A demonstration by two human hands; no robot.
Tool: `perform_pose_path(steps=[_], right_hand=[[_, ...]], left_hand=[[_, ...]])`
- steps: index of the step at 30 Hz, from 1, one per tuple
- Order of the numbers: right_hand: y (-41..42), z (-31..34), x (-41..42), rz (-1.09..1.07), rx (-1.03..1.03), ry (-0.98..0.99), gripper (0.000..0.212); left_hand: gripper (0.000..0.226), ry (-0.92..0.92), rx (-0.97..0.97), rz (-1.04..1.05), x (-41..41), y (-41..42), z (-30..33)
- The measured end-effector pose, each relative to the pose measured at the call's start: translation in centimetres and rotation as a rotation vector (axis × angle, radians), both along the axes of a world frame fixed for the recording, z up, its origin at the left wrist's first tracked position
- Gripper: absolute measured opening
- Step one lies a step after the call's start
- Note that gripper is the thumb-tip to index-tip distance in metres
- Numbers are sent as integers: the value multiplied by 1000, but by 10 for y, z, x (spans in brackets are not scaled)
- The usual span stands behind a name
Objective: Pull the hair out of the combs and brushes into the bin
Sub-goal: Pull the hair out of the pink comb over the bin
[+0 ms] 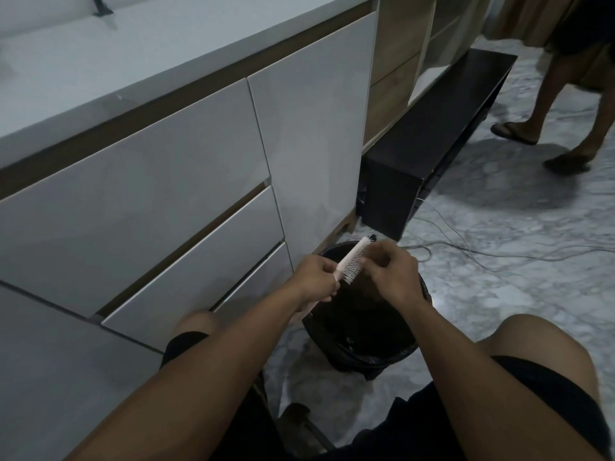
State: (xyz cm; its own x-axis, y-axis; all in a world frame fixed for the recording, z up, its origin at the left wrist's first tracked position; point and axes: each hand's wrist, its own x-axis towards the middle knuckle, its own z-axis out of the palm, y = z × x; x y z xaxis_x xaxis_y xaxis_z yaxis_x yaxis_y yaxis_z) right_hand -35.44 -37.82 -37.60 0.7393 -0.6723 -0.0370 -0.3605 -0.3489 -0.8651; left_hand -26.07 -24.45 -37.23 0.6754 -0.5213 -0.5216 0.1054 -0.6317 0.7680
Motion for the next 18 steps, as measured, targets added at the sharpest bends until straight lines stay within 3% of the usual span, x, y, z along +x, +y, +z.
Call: perform_pose_path(steps=[6,12,18], right_hand=[[-6,-1,3,-68,-72,70,12],[-21,7,-2,-357,-21,44,22],[-10,6,-1,-121,40,0,18]], left_hand=[[38,-10,24,-23,-4,-2,-4],[37,-25,57,35,1,5,-5],[36,46,0,30,1,5,0]])
